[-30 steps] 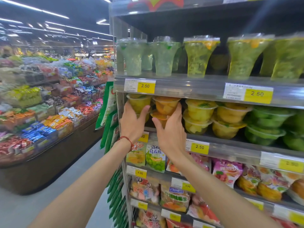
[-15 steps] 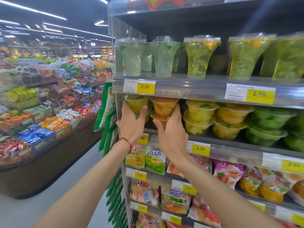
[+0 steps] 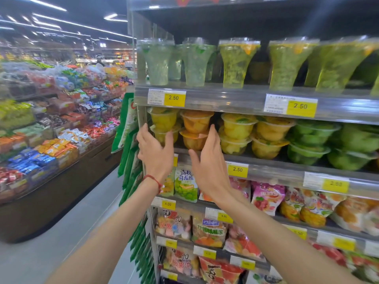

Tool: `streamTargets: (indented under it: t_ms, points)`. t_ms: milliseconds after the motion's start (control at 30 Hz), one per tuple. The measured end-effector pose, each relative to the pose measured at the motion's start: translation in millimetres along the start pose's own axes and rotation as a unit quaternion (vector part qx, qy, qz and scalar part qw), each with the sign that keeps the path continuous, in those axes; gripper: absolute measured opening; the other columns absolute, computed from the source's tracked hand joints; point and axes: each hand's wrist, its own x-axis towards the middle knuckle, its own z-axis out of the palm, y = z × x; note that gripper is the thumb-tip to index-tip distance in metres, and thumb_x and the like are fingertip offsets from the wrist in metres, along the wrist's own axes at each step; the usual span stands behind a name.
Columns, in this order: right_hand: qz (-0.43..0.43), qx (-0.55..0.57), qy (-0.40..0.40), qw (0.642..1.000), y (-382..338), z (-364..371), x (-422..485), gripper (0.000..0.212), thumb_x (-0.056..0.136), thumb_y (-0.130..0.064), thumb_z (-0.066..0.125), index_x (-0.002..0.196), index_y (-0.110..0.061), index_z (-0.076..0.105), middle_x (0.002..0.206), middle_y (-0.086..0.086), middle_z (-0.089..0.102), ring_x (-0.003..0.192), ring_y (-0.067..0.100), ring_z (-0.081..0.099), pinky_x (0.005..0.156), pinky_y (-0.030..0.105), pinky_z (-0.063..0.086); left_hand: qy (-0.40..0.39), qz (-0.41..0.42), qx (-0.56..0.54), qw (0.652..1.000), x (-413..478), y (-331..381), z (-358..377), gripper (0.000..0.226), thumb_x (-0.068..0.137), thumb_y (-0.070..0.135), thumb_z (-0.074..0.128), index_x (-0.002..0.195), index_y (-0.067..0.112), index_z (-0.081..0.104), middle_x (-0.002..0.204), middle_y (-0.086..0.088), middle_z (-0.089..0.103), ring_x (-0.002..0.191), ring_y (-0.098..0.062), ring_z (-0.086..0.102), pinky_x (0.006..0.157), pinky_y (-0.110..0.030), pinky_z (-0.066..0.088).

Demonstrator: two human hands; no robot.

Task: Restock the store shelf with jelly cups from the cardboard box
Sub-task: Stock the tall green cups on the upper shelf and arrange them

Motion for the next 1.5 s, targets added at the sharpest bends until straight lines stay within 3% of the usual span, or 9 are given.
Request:
streamTargets:
  t_ms: [167,300,400,500,633,800,900,1100,1500]
  points:
    - [-0.010,0.008,0.022,1.000,6,-16,-20,0.066,0.104,-0.025,0.050,0.160,-0.017,0.016,0.165,-0.004,0.018,0.150,0.011,0.022,0.120,0.026,0.025,0.047,0.065,-0.029,0.996,-38,12,-5,0.052,0.092,0.032,0.058,0.138,0.018,0.038,0.139,0.000,0.038,0.131,-0.020,0.036,0.109,-0.046,0.029]
    - [0.001,0.033,0.085,0.996,16,-38,-37,0.050,0.101,-0.019,0.053,0.149,-0.020,0.037,0.147,-0.008,0.038,0.137,0.006,0.039,0.112,0.025,0.036,-0.027,0.125,-0.105,0.986,-67,29,-1,0.038,0.093,0.020,0.060,0.128,0.018,0.045,0.124,0.006,0.045,0.114,-0.011,0.046,0.100,-0.028,0.040]
    - [0.022,0.029,0.133,0.990,30,-58,-47,0.045,0.101,-0.018,0.055,0.144,-0.021,0.043,0.140,-0.010,0.042,0.133,0.007,0.043,0.109,0.028,0.041,-0.082,0.141,-0.131,0.978,-84,44,12,0.040,0.092,0.020,0.063,0.129,0.018,0.046,0.126,0.006,0.049,0.116,-0.007,0.048,0.100,-0.023,0.040]
    - [0.043,0.015,0.173,0.984,49,-79,-51,0.045,0.100,-0.018,0.057,0.143,-0.019,0.044,0.140,-0.008,0.043,0.134,0.011,0.043,0.108,0.036,0.043,-0.123,0.130,-0.138,0.974,-95,59,32,0.050,0.090,0.024,0.065,0.135,0.020,0.043,0.133,0.008,0.046,0.118,-0.006,0.047,0.102,-0.027,0.042]
    - [0.084,-0.007,0.195,0.977,69,-109,-42,0.056,0.099,-0.021,0.059,0.150,-0.015,0.036,0.148,-0.002,0.038,0.136,0.013,0.041,0.108,0.032,0.040,-0.155,0.127,-0.124,0.972,-101,77,57,0.070,0.089,0.032,0.067,0.146,0.021,0.029,0.145,0.008,0.035,0.133,-0.010,0.038,0.111,-0.038,0.038]
    - [0.084,-0.039,0.142,0.986,79,-125,-31,0.074,0.099,-0.031,0.061,0.157,-0.015,0.019,0.159,0.001,0.027,0.144,0.019,0.036,0.111,0.039,0.041,-0.151,0.096,-0.130,0.975,-97,91,81,0.085,0.085,0.042,0.067,0.151,0.022,0.017,0.149,0.002,0.036,0.136,-0.013,0.039,0.112,-0.038,0.037]
    - [0.075,-0.060,0.108,0.989,83,-130,-28,0.081,0.098,-0.035,0.061,0.159,-0.016,0.013,0.163,0.001,0.024,0.141,0.024,0.042,0.105,0.043,0.045,-0.143,0.062,-0.144,0.977,-90,100,94,0.086,0.083,0.047,0.067,0.150,0.024,0.017,0.140,0.004,0.049,0.126,-0.012,0.049,0.102,-0.031,0.042]
    - [0.084,-0.024,0.090,0.992,86,-127,-9,0.084,0.097,-0.033,0.064,0.160,-0.018,0.010,0.157,0.005,0.035,0.132,0.031,0.050,0.097,0.045,0.048,-0.136,0.073,-0.112,0.982,-72,95,110,0.090,0.079,0.070,0.059,0.144,0.020,0.021,0.139,0.000,0.051,0.126,-0.019,0.052,0.100,-0.044,0.047]
    - [0.087,0.010,0.144,0.986,92,-114,4,0.075,0.096,-0.034,0.066,0.156,-0.019,0.023,0.146,0.005,0.052,0.129,0.027,0.053,0.100,0.041,0.048,-0.130,0.141,-0.083,0.978,-64,84,110,0.078,0.088,0.067,0.051,0.141,0.016,0.025,0.140,-0.004,0.048,0.128,-0.020,0.049,0.103,-0.043,0.045]
